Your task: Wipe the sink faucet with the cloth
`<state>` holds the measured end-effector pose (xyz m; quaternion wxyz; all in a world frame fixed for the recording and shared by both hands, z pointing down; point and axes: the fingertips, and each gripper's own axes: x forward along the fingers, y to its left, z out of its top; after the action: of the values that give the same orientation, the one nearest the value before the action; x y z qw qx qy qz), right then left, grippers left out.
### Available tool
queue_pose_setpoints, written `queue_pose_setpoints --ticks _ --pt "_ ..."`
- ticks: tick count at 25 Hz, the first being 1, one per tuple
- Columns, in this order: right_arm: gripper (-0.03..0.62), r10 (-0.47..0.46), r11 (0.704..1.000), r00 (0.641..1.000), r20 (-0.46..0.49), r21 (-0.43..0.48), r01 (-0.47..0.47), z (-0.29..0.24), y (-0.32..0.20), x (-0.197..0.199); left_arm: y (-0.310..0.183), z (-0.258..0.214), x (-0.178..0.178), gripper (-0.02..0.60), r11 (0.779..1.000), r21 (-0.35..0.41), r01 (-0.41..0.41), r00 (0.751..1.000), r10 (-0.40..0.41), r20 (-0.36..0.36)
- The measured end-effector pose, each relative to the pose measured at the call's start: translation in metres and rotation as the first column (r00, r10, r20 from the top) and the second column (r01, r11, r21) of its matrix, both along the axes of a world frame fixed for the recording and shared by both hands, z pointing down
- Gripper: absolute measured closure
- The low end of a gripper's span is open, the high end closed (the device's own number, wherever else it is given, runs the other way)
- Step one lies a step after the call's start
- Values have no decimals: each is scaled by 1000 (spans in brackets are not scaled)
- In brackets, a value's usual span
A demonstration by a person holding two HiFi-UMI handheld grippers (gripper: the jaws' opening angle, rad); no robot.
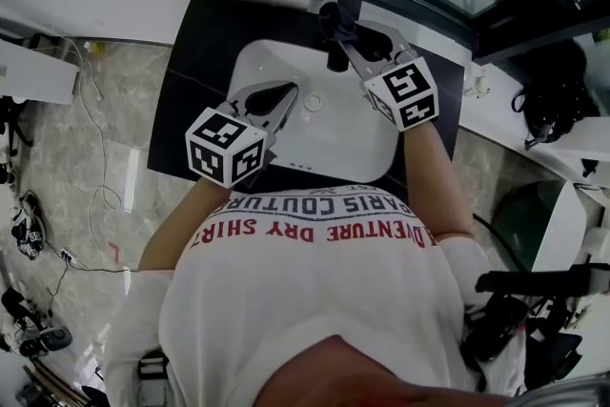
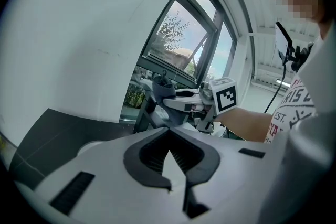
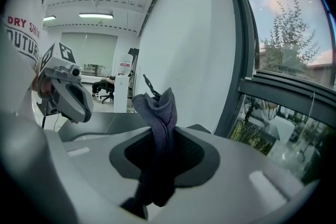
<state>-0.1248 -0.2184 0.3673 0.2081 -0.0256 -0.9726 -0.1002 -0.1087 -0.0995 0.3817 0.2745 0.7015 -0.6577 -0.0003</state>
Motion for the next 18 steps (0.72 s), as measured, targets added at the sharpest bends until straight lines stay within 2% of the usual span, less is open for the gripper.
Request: queue_pose_setpoints --ticks 6,10,14,18 --pt "517 -2 1000 1000 -1 23 2 -3 0 -1 -6 -5 -7 580 1000 18 10 1000 -10 0" --pt "517 -41 992 999 7 121 40 -14 11 10 -5 -7 -9 580 1000 22 9 1000 -9 1" --pt "517 -93 973 995 -41 209 99 -3 26 26 -4 -1 -10 580 1000 12 7 1000 -7 -8" --pt "517 -91 964 990 -105 238 114 20 23 37 -6 5 -10 580 1000 4 0 1000 0 -15"
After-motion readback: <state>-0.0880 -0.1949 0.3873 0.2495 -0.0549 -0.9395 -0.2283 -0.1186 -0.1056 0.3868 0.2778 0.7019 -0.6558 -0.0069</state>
